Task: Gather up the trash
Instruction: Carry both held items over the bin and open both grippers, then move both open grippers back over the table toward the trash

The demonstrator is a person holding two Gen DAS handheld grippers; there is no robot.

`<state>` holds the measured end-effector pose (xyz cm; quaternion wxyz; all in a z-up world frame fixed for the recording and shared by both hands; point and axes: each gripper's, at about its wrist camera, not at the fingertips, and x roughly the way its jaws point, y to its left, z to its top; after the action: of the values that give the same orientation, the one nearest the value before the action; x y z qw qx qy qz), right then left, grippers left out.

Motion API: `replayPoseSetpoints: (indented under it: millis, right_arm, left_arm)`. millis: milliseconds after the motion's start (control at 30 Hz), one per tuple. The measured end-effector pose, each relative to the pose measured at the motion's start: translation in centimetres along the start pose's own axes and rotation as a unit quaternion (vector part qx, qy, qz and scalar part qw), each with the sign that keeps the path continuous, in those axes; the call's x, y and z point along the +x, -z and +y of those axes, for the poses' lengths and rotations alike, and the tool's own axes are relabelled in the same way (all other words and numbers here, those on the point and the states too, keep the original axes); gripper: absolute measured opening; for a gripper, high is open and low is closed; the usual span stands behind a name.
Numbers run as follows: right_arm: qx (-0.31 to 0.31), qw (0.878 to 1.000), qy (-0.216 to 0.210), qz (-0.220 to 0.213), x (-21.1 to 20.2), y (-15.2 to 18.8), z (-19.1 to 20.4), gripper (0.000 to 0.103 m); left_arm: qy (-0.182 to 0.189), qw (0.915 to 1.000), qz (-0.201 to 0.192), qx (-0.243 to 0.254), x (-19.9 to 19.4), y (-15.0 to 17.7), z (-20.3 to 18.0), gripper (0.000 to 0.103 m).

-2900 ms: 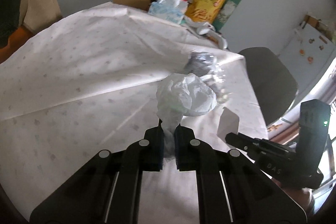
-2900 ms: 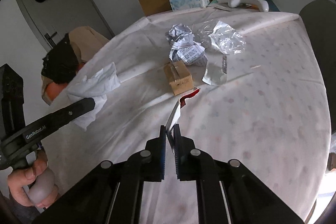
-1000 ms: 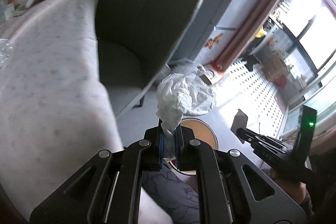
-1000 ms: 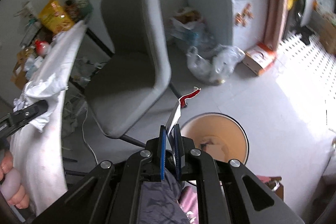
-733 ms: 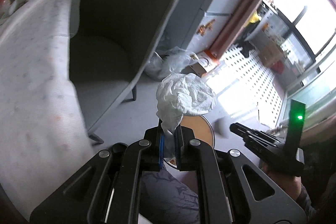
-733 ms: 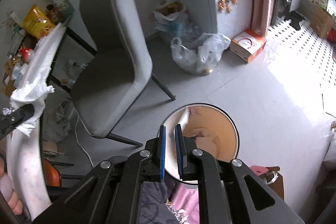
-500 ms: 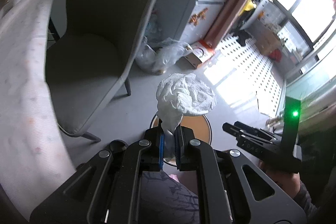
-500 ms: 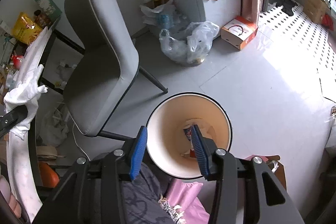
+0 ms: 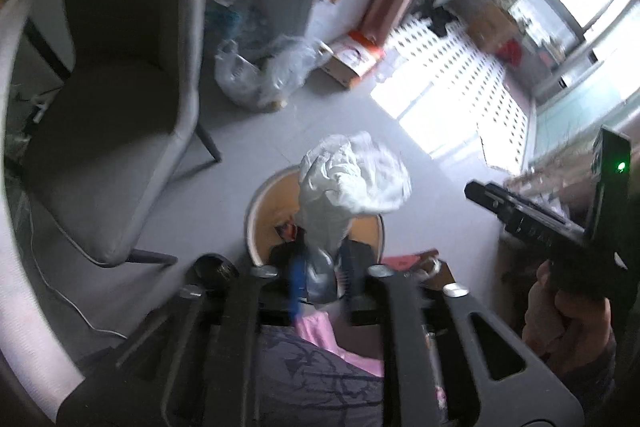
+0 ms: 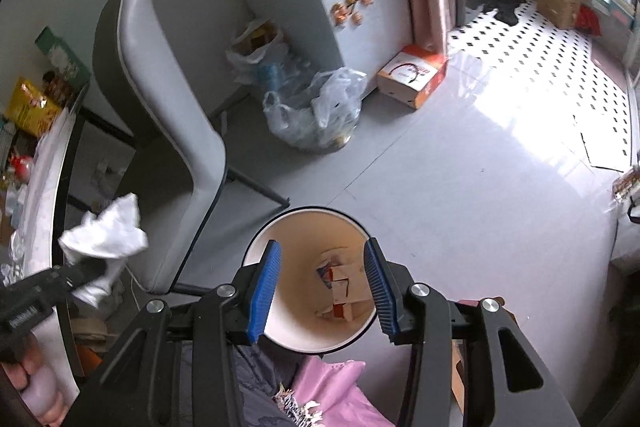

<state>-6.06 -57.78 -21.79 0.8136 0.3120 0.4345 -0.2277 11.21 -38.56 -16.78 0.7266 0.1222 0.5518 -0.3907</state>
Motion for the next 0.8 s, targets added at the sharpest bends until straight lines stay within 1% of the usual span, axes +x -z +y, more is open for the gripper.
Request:
replayPoseSetpoints:
  millis: [33,67,100,267,400,533,667,767,800]
  right_arm:
    - [0.002,1.0,-0.001,-0.001,0.0,0.0,-0.2,0.044]
    - [0.002,1.0,-0.002,-0.003,-0.1,0.0,-0.3,0.044]
    - [0.002,1.0,-0.002,-0.004,-0.2,0.1,-0.3,0.044]
    - [-0.002,1.0,-0.008,-0.005,-0.2,0.1,0.2,0.044]
    - [-0.009,1.0,-0.016,-0.008,-0.5,-0.2,1.0,0.044]
    - [-0.025,0.999,-0.028,-0.015,-0.8,-0.2,2.8,0.044]
    - [-0.052,0.998,-0.036,-0.022,-1.5,-0.1,5.2,0.049]
    - [-0.072,0.996,-0.05,-0.03,-2.1,-0.3,7.6,0.056]
    - [-0.076,0.995,-0.054,-0.032,-2.3,-0.3,8.2,0.059]
  left_arm:
    - [-0.001,1.0,0.002,0.001,0.2,-0.1,-0.2,0.058]
    - [-0.009,1.0,-0.003,0.002,0.3,-0.2,-0.4,0.066]
    - [-0.015,0.9998,-0.01,0.005,0.1,-0.1,-0.5,0.066]
    - [-0.02,0.9997,-0.013,-0.006,-0.5,-0.2,0.2,0.066]
    - [-0.03,0.9991,-0.025,-0.017,-2.0,-0.1,1.1,0.066]
    - [-0.04,0.9977,-0.047,-0.029,-4.3,0.0,2.2,0.072]
    - [-0.049,0.9944,-0.08,-0.05,-7.2,0.4,4.1,0.077]
    - [-0.061,0.9894,-0.106,-0.078,-9.7,0.9,6.5,0.079]
    - [-0.066,0.9879,-0.112,-0.085,-10.3,1.0,7.2,0.08]
